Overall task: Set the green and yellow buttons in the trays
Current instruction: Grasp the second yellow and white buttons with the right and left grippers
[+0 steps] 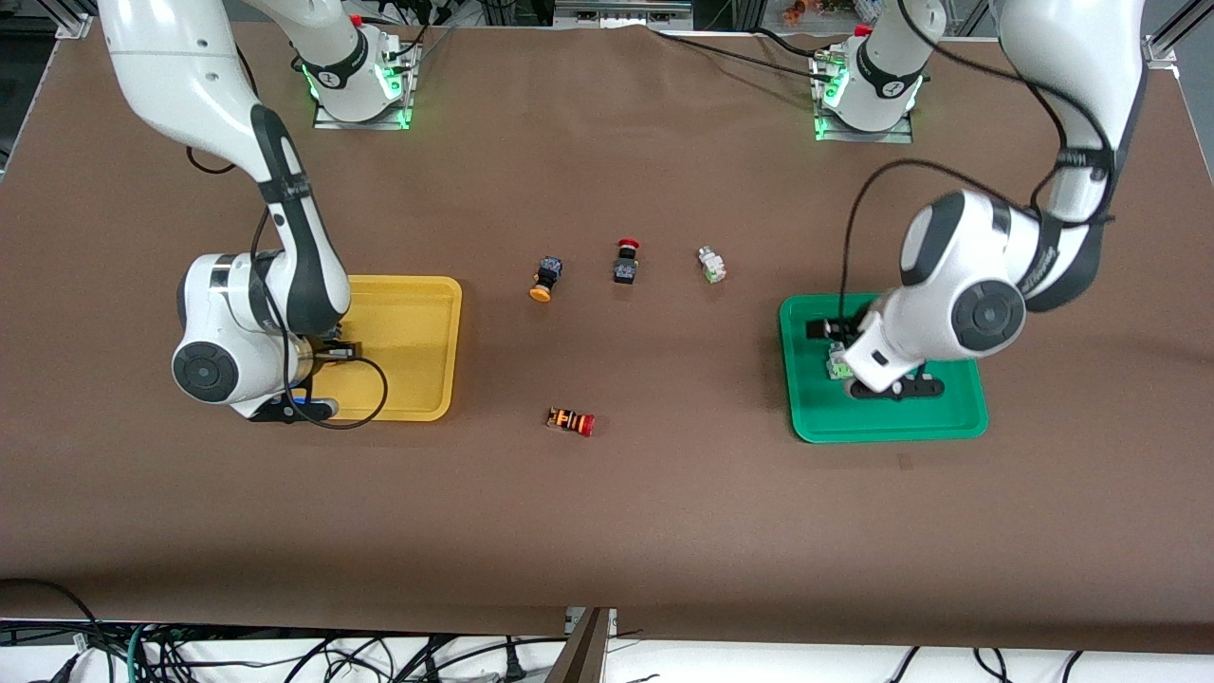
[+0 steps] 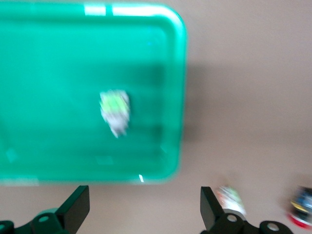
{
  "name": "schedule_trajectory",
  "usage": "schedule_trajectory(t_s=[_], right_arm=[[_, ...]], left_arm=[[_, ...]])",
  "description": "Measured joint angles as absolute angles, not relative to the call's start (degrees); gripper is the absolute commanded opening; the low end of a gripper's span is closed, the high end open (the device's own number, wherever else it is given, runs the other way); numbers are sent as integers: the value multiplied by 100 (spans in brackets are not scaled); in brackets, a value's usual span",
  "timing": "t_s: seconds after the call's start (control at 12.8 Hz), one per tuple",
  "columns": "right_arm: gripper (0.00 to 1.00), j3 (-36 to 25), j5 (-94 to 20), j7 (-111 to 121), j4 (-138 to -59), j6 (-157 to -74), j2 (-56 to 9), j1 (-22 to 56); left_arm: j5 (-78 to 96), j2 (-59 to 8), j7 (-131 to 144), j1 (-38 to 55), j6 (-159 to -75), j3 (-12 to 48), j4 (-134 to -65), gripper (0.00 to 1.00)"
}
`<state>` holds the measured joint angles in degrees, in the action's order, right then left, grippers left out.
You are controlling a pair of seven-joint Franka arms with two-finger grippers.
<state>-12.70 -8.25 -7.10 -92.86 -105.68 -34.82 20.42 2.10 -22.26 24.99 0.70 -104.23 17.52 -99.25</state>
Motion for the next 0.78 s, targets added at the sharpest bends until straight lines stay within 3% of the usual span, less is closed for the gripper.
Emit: schedule_trajectory(t_s=[0.16,0.31,0.55,0.78], right_arm=[[100,-936,-1172,-1764,-9149,-10427,-3347,2388],[100,-743,-1637,-2705,-9158,-10576,-3400,2856],[100,-681,-2146,-3506,-9187,-10994,-3701,3448],[100,-672,-2205,-3997,-9253,-11502,-3986,3953]], left_arm=[[260,-2150,3928,105,-10701,2346,-10253,100],[259,-2196,4822,162,-11783,2884,-11028,100],[258,-2229,5134,227,-13458,3198,-12301,100],[258,-2264,5319,484,-13936,3248,-12806,100]])
